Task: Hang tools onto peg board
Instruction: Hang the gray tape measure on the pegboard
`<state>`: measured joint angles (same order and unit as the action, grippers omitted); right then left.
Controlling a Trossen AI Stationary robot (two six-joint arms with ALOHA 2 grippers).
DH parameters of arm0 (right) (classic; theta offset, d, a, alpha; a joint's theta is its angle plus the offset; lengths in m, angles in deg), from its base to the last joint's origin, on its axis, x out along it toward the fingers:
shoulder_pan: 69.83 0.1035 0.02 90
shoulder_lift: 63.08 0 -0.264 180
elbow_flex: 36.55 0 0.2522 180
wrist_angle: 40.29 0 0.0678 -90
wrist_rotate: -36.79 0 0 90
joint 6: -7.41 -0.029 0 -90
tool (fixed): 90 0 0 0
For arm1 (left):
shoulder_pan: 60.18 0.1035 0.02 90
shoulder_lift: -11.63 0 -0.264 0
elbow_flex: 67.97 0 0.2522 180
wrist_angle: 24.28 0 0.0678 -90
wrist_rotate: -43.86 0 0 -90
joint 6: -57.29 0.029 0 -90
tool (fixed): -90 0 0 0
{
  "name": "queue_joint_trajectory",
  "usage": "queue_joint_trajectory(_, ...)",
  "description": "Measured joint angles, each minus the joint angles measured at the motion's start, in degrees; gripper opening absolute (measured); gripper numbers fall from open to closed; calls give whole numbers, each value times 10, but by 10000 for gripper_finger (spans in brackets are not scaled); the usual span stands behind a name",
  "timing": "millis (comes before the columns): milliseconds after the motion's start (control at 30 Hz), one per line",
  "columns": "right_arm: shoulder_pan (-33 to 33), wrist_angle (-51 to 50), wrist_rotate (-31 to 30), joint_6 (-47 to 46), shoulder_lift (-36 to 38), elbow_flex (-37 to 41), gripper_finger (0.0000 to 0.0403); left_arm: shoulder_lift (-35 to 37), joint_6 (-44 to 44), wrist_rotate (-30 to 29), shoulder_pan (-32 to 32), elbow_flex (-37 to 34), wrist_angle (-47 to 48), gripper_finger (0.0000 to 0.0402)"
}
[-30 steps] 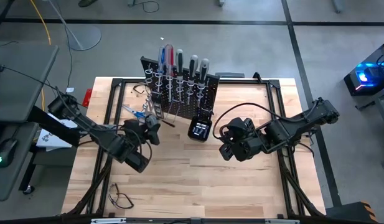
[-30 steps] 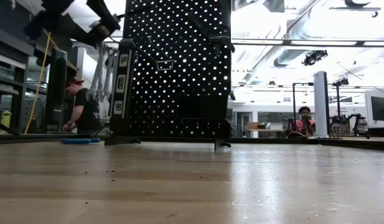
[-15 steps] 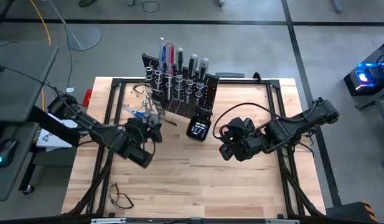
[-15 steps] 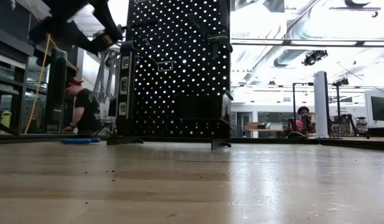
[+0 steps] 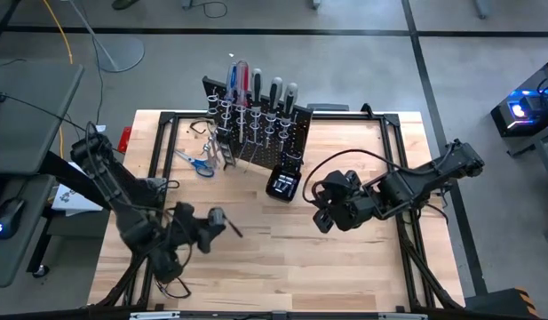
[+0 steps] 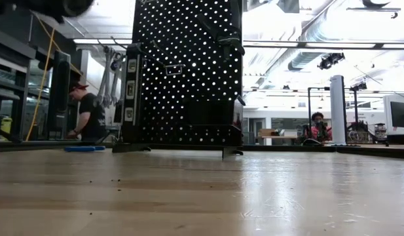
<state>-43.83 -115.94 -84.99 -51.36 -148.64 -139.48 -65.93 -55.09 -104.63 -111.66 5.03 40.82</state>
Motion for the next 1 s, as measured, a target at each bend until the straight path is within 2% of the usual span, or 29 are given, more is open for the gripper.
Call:
queue_joint_trajectory(100,12,53,5,75,0,0,133,0,-6,-7,-17,0,-42,232)
queue_joint_trajectory(233,33,165,13,228,-7,0,132,0,-8,-9,-14,0,-110,232)
queue_joint_trajectory(300,40,210,29,272,-21,0,127,0,0,-9,-10,0,-145,232)
queue_joint_trajectory(400,41,265,58,287,-57,0,96,0,5,-20,-5,0,-186,232)
queue_joint_trajectory(500,41,321,85,273,-112,0,34,0,1,-39,1,0,-212,232)
queue_joint_trajectory(567,44,389,94,259,-150,1,10,1,-2,-45,5,0,-231,232)
queue_joint_trajectory(700,45,598,98,271,-194,1,3,2,0,-43,11,0,-278,231)
queue_joint_trajectory(767,43,666,76,286,-203,0,3,3,8,-33,12,0,-301,231)
queue_joint_trajectory(867,37,699,41,317,-206,0,1,4,32,-20,12,0,-352,230)
queue_joint_trajectory(1000,24,728,49,352,-206,0,0,5,99,-7,10,0,-450,230)
